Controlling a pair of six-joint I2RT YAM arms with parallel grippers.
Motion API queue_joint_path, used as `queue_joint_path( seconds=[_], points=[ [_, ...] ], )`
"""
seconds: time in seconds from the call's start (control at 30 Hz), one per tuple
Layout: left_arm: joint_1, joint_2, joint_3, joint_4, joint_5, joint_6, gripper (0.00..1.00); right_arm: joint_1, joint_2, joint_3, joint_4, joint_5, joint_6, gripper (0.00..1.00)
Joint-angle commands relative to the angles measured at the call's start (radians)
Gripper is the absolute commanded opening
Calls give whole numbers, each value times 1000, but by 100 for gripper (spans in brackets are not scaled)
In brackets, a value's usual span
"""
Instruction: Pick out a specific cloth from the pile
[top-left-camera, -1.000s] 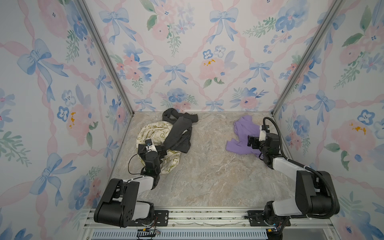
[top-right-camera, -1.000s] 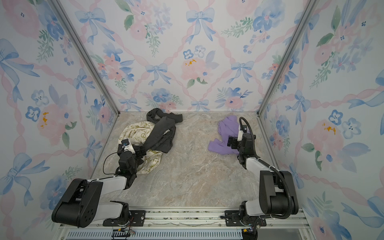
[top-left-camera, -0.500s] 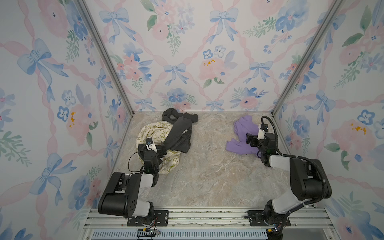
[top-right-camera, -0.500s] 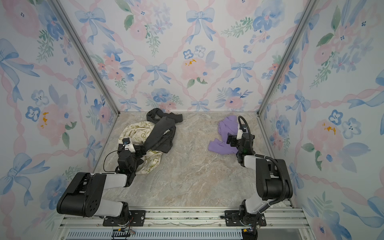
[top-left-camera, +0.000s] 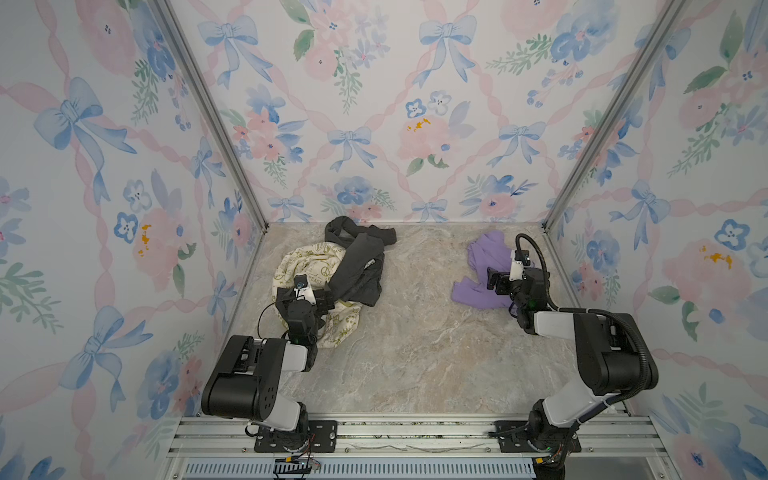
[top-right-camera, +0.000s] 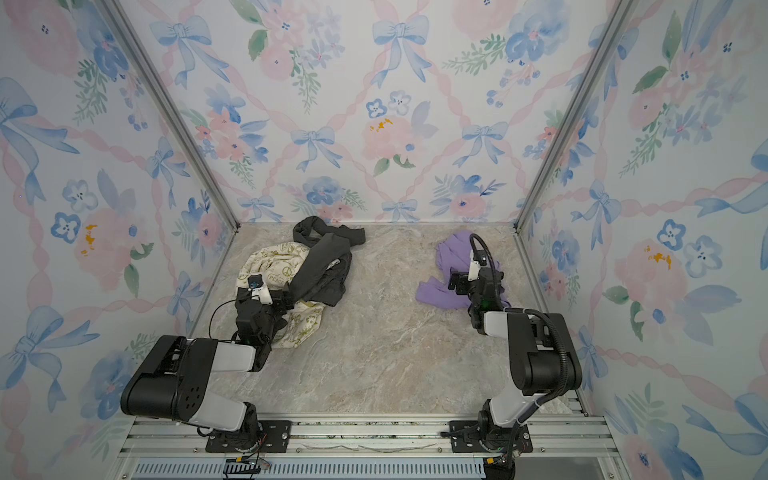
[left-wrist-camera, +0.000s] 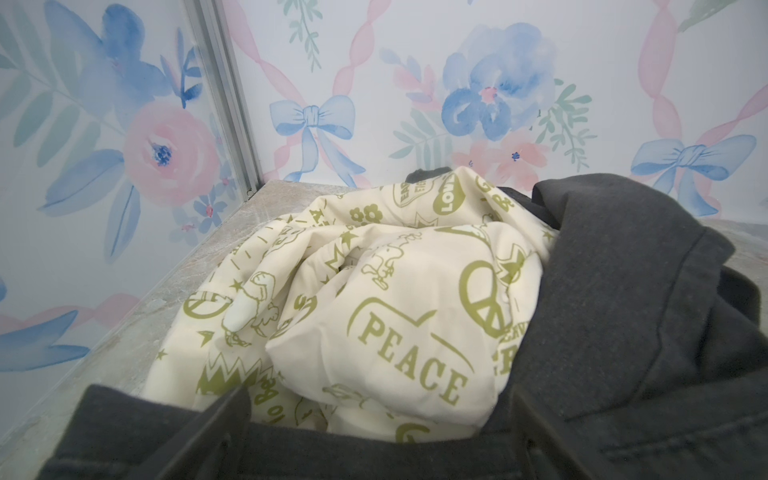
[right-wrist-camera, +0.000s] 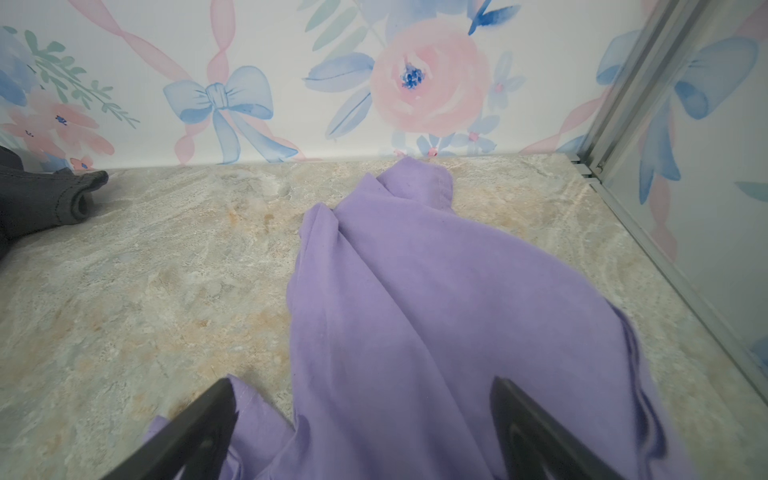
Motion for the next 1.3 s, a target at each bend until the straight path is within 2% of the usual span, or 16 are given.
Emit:
queue_joint_path(
  seconds=[0.0,0.13,0.33,0.67,0.77,0.93,1.07,1.27],
  points=[
    [7,19,-37,97,44,23,98,-12,-108,1,-45,-17,-6,97],
    [8,49,-67,173,75,38,98,-38,-212,-27,-176,-32,-14,97],
    [6,48,-76,187,73,39,98,-57,-308,-158,-186,-38,-18,97],
    [2,48,-77,190,67,43,98,-52,-160,-181,-20,-26,3,97],
    [1,48,-77,189,64,45,98,-40,-118,-215,95,-25,-6,97],
    [0,50,-77,190,64,44,98,-12,-110,-203,62,-5,-40,97],
    [-1,50,-77,189,63,45,98,-11,-71,-249,186,-10,-39,97],
    [-3,50,-76,189,60,46,98,-9,-77,-244,167,-8,-40,97]
  ],
)
